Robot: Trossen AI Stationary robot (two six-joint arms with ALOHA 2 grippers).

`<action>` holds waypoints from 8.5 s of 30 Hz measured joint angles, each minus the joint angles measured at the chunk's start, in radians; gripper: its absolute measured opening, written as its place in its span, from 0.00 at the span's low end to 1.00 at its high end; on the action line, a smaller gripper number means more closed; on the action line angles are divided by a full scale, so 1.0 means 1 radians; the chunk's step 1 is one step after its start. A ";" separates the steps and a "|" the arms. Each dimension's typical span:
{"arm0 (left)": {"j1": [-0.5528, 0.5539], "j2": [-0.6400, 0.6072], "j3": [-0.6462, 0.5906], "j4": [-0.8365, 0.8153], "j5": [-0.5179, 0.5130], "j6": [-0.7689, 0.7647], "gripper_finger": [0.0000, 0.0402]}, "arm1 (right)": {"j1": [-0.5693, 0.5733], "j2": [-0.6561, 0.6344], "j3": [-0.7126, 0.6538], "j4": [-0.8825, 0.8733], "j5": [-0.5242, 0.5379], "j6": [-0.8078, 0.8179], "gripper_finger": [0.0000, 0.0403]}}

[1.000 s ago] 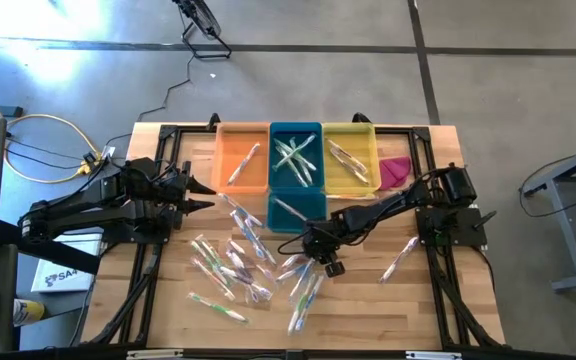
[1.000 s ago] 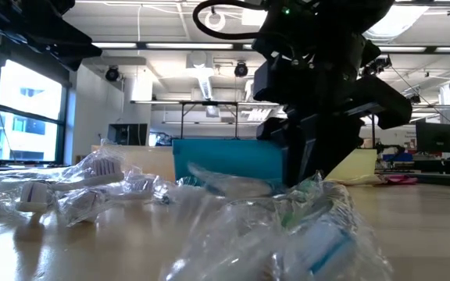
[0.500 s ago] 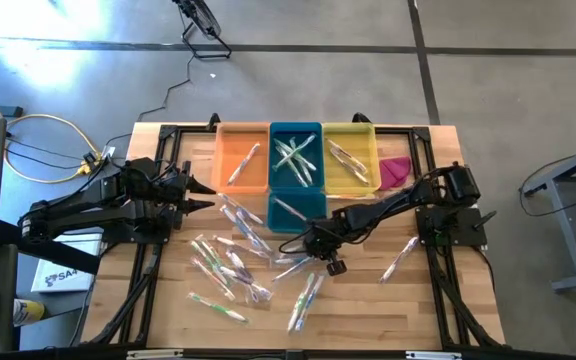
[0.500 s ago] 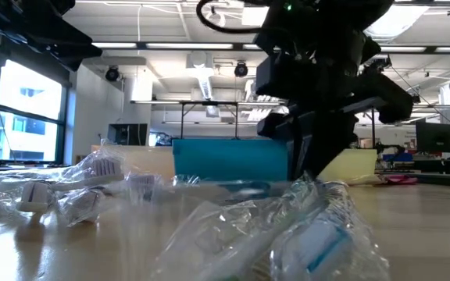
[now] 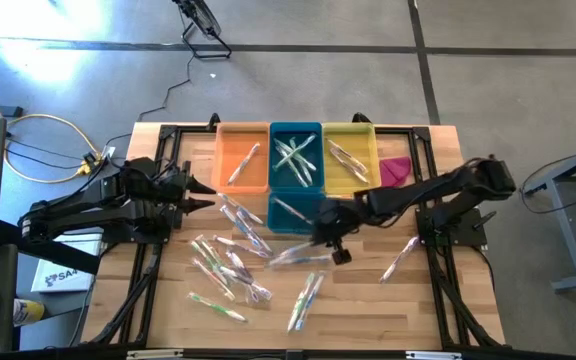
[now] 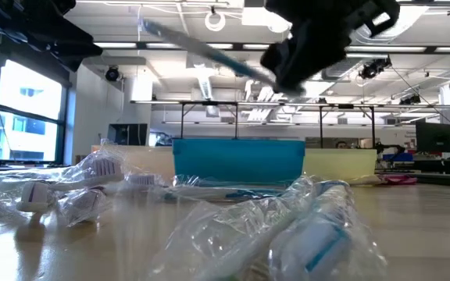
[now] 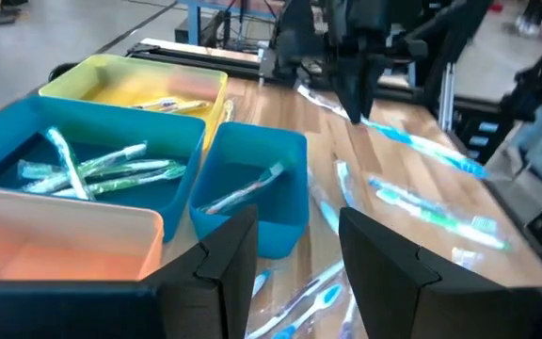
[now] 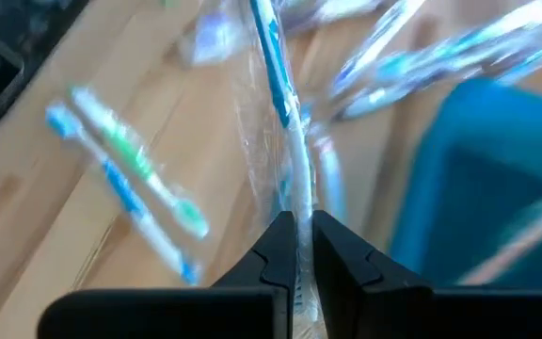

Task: Pick & Place Toothbrushes
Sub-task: Put the blue toothbrush into the orange bin

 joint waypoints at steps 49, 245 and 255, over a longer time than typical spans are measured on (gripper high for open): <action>0.000 0.161 0.000 0.362 -0.472 -0.173 0.37 | -0.550 -0.145 0.002 0.302 0.004 -0.076 0.04; 0.447 0.714 0.172 0.328 -0.035 -0.522 0.05 | -0.444 -0.321 0.001 -0.097 0.168 -0.056 0.51; 0.478 0.803 0.172 0.327 -0.036 -0.522 0.05 | -0.444 -0.321 0.001 -0.097 0.166 -0.052 0.51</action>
